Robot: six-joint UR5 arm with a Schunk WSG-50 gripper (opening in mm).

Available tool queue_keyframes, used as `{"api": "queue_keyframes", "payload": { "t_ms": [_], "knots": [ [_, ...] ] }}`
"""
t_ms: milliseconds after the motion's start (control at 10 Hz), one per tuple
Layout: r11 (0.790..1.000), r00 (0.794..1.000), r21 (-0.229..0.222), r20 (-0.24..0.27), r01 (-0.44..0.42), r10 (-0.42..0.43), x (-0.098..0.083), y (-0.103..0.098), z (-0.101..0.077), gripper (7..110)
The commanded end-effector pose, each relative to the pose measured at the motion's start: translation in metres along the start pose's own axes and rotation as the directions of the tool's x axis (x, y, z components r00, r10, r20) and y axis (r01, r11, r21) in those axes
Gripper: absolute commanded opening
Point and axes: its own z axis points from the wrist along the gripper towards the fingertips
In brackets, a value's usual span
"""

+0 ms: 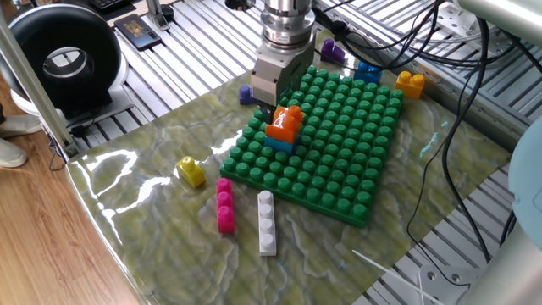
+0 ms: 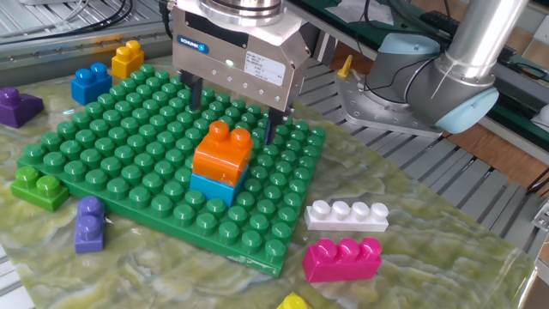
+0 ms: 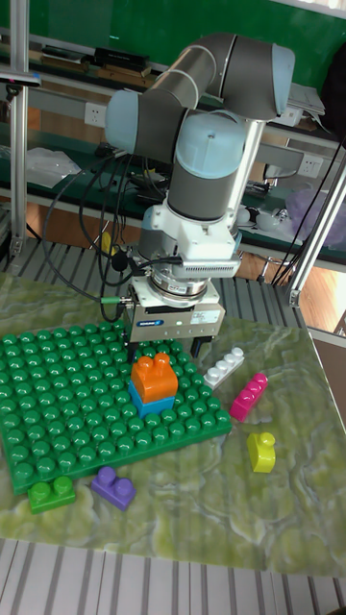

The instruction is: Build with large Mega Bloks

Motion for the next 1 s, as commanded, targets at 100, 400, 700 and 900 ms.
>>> {"api": "queue_keyframes", "payload": {
  "t_ms": [100,400,700,900],
  "knots": [
    [0.999,0.998,-0.004,0.028,-0.049,0.049,-0.0077,-0.0007,-0.0019,44],
    [0.997,0.997,0.014,0.029,-0.077,0.077,-0.0081,-0.0025,-0.0018,44],
    [0.996,0.996,0.029,0.027,-0.081,0.08,-0.0073,-0.006,-0.0019,44],
    [0.997,0.997,0.041,0.019,-0.07,0.07,-0.0041,-0.0079,-0.0021,44]
  ]
}}
